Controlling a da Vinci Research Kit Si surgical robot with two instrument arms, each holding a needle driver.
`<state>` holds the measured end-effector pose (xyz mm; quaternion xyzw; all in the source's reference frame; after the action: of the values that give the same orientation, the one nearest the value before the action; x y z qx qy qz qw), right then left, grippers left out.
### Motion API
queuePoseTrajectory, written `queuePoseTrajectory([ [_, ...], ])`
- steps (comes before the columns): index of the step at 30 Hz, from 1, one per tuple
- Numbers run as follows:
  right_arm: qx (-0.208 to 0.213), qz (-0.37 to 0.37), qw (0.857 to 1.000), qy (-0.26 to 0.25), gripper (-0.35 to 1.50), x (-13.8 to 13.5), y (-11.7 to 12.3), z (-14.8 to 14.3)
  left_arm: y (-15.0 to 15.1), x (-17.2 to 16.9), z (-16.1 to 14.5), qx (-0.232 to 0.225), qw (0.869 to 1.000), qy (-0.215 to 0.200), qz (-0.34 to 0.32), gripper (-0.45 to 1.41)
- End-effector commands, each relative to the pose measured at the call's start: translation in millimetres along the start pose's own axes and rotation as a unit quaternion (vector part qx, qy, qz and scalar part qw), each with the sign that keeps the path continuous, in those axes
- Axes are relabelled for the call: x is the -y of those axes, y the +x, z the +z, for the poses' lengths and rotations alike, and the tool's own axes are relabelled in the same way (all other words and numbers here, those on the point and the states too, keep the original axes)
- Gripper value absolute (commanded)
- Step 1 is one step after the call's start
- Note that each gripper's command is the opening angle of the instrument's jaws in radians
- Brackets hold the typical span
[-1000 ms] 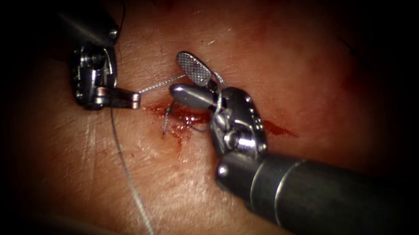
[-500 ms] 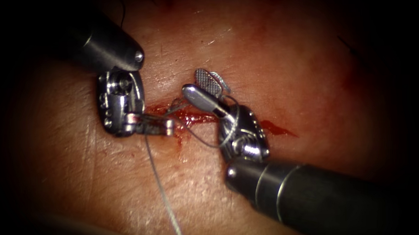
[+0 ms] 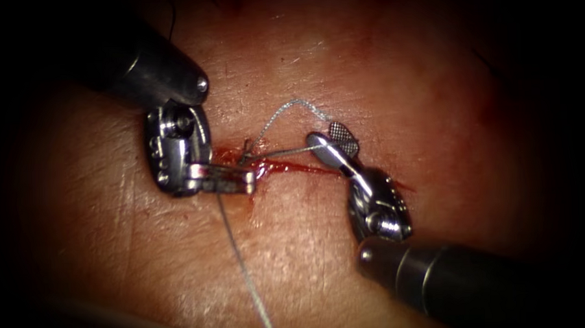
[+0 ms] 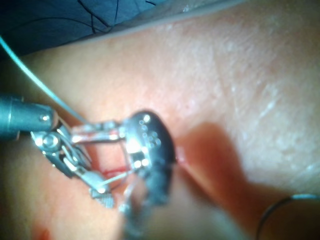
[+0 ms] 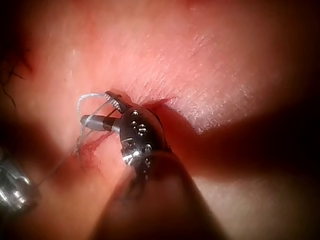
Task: Wound Closure
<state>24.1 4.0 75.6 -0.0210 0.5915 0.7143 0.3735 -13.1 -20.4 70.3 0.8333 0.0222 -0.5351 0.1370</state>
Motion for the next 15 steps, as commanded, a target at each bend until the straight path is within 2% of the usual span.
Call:
queuePoseTrajectory([
  [1,0.0,-0.006,1.0,-0.014,1.11,0.0,-1.0,-0.3,-0.5,-0.7,0.1,-0.001,1.0,-0.001,-0.004,-0.45],
  [6,0.008,-0.019,1.0,-0.016,1.11,0.0,-1.8,1.2,-0.6,-1.0,0.4,-0.001,1.0,-0.002,-0.007,-0.45],
  [8,0.016,-0.029,0.999,-0.011,1.11,0.4,-2.6,3.5,-0.4,-1.2,0.3,-0.001,1.0,-0.002,-0.007,-0.45],
  [15,0.031,-0.05,0.998,-0.022,1.11,-0.9,-3.4,4.3,0.0,-1.5,-0.1,0.0,1.0,-0.001,-0.011,-0.45],
])
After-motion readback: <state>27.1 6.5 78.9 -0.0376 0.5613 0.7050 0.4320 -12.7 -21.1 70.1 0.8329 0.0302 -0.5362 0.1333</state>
